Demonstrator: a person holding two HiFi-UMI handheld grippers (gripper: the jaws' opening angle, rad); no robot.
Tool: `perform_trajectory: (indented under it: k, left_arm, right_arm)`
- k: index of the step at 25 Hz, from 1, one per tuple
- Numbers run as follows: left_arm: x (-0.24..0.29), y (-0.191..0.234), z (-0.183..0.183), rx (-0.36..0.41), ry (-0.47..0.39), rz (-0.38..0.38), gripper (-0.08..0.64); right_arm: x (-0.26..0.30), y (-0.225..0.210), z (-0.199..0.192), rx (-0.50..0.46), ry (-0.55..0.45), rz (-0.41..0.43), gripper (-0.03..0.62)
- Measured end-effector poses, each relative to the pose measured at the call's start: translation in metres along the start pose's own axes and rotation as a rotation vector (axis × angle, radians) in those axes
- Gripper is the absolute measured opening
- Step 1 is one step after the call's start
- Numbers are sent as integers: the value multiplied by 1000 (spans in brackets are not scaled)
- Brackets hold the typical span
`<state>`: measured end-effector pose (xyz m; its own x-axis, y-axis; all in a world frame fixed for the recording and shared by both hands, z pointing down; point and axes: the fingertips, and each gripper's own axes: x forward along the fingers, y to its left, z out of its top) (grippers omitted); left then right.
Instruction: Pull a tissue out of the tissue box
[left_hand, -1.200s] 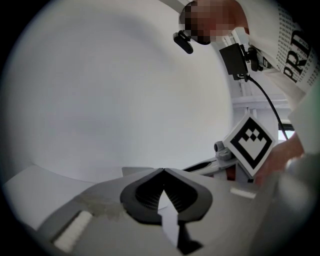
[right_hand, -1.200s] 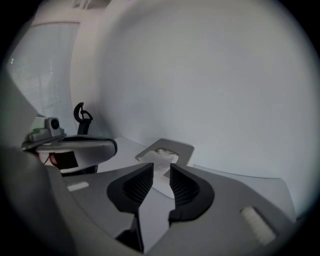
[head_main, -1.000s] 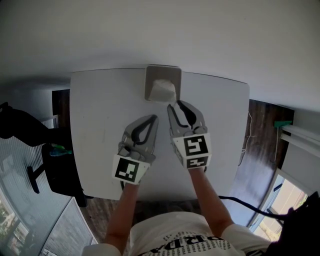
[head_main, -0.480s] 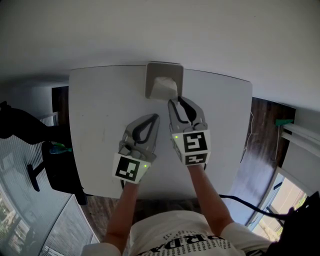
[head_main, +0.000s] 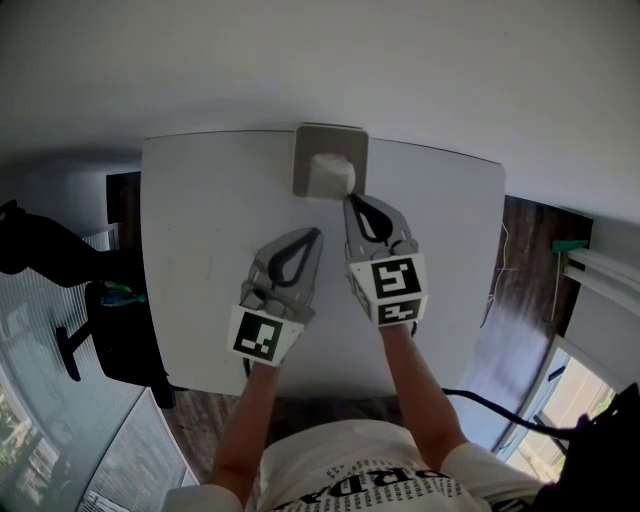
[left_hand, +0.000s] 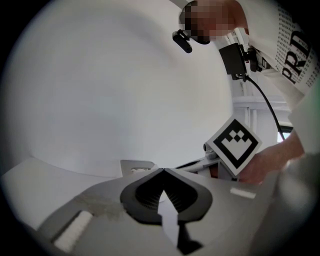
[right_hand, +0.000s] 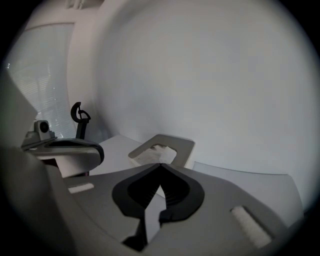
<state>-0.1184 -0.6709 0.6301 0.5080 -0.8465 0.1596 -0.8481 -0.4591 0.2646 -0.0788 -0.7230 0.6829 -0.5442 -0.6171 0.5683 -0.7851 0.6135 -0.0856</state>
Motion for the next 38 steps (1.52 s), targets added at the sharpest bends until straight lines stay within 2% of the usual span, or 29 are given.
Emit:
perform_trajectory:
  k: [9, 23, 28, 38]
  left_arm:
    - [-1, -6, 8, 7, -10, -16, -8]
    - [-22, -31, 53, 53, -48, -47, -8]
    - [-40, -54, 76, 62, -56, -82, -8]
    - [-88, -100, 111, 99, -73, -96, -8]
  right_arm:
    - [-4, 9, 7, 3, -22, 52, 8]
    - [-43, 26, 46, 13, -86, 115, 8]
    - [-70, 37, 65, 8, -110, 144, 8]
    - [-149, 69, 103, -40, -198, 182, 8]
